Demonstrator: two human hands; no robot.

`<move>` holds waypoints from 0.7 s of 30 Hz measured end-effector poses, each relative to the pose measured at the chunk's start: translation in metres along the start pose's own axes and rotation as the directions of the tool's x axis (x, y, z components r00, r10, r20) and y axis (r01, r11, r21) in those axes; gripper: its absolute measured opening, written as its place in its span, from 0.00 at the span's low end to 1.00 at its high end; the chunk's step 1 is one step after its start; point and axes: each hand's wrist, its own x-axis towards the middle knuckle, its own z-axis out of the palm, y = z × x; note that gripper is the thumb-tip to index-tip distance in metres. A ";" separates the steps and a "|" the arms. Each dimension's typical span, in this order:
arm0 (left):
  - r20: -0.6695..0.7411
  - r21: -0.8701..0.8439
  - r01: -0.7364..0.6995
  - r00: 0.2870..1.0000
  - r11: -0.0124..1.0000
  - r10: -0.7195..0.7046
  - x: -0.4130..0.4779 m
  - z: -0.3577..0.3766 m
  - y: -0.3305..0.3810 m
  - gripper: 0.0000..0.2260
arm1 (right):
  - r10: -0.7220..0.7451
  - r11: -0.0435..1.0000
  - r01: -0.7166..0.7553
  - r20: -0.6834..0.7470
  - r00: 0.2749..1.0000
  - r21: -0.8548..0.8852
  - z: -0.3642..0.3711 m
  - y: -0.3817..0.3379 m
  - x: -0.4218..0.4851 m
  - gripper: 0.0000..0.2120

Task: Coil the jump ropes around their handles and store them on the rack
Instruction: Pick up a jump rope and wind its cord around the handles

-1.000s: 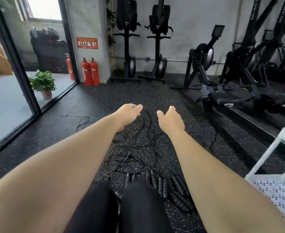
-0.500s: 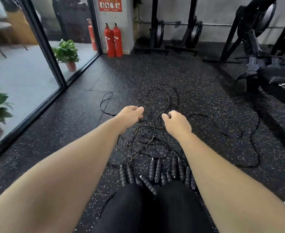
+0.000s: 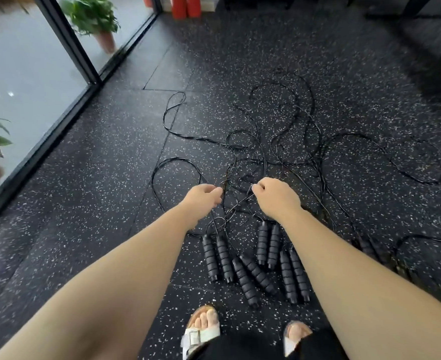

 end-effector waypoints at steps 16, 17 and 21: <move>-0.149 0.089 0.379 0.919 0.921 -0.364 0.098 0.059 -0.157 0.10 | 0.000 0.996 0.008 0.099 0.995 -0.085 0.105 0.041 0.069 0.14; -0.162 0.115 0.407 0.908 0.906 -0.387 0.101 0.063 -0.166 0.12 | -0.002 0.995 0.012 0.104 0.995 -0.095 0.110 0.043 0.070 0.14; -0.201 0.138 0.477 0.872 0.868 -0.447 0.106 0.080 -0.190 0.15 | -0.010 0.995 0.018 0.079 0.997 -0.096 0.124 0.052 0.077 0.14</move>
